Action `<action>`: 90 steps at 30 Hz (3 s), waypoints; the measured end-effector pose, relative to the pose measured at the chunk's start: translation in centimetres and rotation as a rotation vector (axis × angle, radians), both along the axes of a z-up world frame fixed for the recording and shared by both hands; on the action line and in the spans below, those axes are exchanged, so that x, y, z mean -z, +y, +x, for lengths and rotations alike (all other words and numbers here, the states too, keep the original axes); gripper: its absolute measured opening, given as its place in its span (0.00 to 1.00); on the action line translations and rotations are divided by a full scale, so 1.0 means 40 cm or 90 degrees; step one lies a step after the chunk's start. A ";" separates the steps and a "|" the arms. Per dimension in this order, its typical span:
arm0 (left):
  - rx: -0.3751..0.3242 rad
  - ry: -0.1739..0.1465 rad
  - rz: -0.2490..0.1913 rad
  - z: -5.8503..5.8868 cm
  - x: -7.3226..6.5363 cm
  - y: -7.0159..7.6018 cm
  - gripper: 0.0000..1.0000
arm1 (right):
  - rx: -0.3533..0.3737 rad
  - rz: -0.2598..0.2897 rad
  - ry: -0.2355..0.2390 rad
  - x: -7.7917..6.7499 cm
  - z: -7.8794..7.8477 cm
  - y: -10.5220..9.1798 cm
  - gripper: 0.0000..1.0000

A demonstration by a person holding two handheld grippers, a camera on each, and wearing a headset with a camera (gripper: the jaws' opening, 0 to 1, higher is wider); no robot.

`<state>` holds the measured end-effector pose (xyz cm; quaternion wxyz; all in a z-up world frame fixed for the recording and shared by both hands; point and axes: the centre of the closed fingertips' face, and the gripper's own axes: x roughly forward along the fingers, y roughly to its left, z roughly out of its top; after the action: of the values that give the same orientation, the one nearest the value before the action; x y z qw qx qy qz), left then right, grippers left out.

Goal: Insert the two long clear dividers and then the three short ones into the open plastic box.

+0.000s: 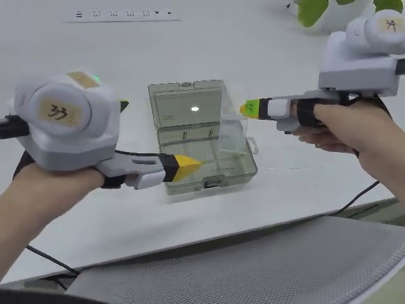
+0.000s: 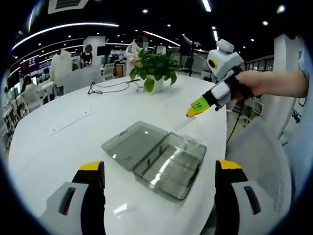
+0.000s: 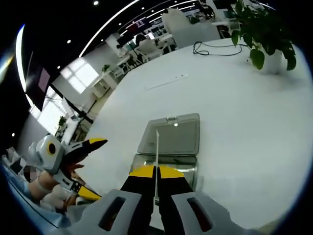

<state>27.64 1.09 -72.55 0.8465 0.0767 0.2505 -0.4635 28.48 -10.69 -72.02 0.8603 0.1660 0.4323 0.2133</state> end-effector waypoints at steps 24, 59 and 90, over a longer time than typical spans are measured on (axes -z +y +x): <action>0.040 0.025 -0.047 0.040 0.042 0.044 0.92 | -0.035 -0.135 0.223 0.110 0.009 0.008 0.02; 0.026 0.045 -0.062 0.039 0.064 0.054 0.89 | -0.047 -0.179 0.312 0.163 -0.020 0.020 0.02; 0.012 0.056 -0.069 0.035 0.077 0.067 0.88 | -0.058 -0.196 0.332 0.182 -0.007 0.018 0.02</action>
<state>29.04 3.76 -75.64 0.8331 0.0129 0.2615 -0.4873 28.19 -9.97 -79.29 0.7247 0.0632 0.6731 0.1334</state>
